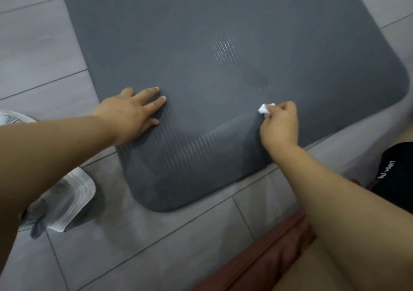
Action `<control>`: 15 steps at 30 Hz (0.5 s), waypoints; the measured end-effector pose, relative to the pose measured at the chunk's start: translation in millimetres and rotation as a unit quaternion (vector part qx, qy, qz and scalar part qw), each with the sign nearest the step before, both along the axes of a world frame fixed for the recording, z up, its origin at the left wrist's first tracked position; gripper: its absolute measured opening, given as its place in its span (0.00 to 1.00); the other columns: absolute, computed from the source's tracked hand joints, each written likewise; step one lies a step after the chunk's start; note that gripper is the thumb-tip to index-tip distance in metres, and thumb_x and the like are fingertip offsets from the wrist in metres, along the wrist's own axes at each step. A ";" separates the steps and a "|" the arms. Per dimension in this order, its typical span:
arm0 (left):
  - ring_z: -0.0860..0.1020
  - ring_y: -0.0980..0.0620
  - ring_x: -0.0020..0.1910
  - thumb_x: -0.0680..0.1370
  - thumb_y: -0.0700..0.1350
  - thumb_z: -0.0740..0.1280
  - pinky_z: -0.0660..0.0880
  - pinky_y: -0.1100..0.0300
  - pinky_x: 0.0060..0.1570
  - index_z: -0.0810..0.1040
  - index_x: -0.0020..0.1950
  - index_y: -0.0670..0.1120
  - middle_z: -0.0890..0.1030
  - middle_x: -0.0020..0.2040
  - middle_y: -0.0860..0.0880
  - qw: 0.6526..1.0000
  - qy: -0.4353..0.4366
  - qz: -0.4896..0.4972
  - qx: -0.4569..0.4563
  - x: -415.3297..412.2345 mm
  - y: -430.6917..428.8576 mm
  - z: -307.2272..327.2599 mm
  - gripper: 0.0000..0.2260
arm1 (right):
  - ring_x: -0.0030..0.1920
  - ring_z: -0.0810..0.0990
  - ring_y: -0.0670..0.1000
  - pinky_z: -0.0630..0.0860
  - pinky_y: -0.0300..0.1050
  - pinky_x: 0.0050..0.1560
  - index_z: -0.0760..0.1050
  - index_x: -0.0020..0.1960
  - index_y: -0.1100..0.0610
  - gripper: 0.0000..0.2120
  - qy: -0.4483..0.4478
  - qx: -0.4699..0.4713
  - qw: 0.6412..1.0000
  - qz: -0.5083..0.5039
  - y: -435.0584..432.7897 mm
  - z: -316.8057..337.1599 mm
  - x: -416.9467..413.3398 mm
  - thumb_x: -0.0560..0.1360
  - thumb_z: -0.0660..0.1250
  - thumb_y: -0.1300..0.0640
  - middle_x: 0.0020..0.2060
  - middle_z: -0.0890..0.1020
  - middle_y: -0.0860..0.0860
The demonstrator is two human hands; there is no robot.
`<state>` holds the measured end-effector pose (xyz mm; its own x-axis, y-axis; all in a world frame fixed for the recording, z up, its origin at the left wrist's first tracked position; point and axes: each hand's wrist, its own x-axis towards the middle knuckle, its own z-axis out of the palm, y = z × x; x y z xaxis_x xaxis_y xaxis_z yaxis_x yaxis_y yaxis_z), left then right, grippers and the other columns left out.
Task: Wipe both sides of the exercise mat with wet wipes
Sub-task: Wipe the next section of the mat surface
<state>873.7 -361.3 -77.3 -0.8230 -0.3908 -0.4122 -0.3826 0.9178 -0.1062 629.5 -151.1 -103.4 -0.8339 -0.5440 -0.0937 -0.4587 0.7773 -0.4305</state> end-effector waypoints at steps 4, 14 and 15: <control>0.72 0.31 0.52 0.74 0.53 0.66 0.75 0.39 0.48 0.73 0.68 0.43 0.72 0.67 0.37 0.996 0.085 -0.036 -0.008 -4.1 1.2 -11.0 0.25 | 0.39 0.69 0.40 0.68 0.41 0.44 0.75 0.49 0.57 0.07 -0.120 -0.061 0.934 0.332 8.4 2.1 74.9 0.78 0.60 0.56 0.41 0.69 0.38; 0.73 0.23 0.53 0.76 0.55 0.66 0.73 0.32 0.49 0.76 0.65 0.43 0.72 0.63 0.30 0.996 0.079 -0.026 -0.015 -6.3 7.6 -11.4 0.22 | 0.56 0.75 0.57 0.64 0.34 0.54 0.77 0.58 0.64 0.13 0.021 -0.024 0.994 -0.106 2.1 2.8 -98.0 0.76 0.61 0.62 0.54 0.75 0.55; 0.75 0.23 0.49 0.78 0.58 0.58 0.75 0.32 0.44 0.78 0.63 0.42 0.74 0.61 0.29 0.997 0.072 -0.033 -0.026 -5.2 6.5 -12.6 0.23 | 0.54 0.75 0.57 0.64 0.34 0.51 0.77 0.57 0.64 0.12 0.017 -0.025 0.993 -0.113 0.7 -3.5 -92.2 0.76 0.60 0.63 0.48 0.75 0.51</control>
<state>868.6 -354.8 -89.9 -0.8970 -0.3513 -0.2682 -0.3364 0.9362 -0.1015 537.2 -150.4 -106.9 -0.9375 -0.3454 -0.0417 -0.2891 0.8402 -0.4588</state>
